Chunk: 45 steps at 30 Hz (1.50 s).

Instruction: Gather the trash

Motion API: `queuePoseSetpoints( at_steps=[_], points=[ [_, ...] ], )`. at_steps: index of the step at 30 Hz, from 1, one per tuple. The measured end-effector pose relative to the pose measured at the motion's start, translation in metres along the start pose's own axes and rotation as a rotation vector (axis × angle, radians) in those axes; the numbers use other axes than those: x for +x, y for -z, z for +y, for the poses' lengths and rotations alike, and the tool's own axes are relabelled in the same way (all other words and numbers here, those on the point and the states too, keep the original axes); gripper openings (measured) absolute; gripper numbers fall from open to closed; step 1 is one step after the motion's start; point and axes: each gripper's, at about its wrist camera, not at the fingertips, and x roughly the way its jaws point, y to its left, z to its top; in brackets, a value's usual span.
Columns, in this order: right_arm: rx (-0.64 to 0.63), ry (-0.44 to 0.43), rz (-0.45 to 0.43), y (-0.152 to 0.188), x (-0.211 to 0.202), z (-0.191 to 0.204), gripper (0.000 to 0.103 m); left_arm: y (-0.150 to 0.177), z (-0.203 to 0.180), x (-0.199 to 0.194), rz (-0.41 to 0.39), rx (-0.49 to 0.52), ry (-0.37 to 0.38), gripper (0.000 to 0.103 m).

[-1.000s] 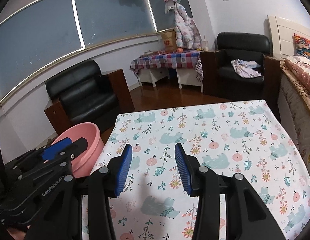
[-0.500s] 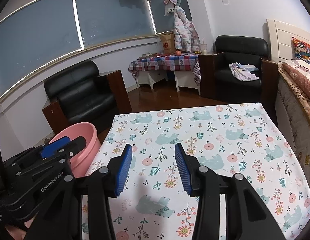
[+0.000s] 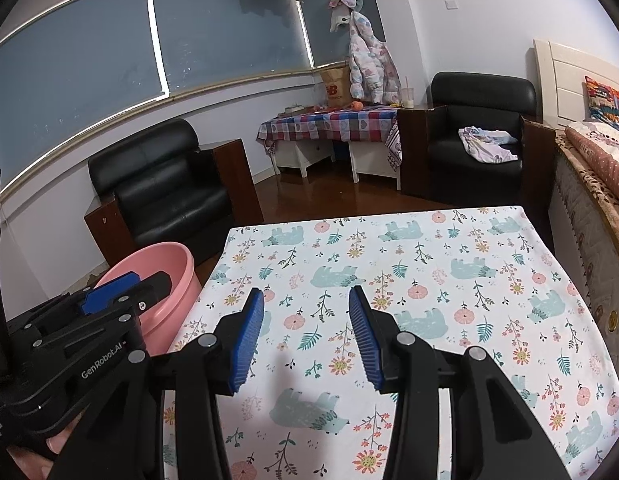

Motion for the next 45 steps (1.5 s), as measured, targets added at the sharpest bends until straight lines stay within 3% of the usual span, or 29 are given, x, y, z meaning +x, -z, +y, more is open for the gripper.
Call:
queuePoseSetpoints(
  at_steps=[45],
  points=[
    [-0.005,-0.003,0.000,0.0013,-0.0009,0.0006,0.044,0.0013,0.0030,0.0004,-0.001,0.001,-0.004,0.036]
  ],
)
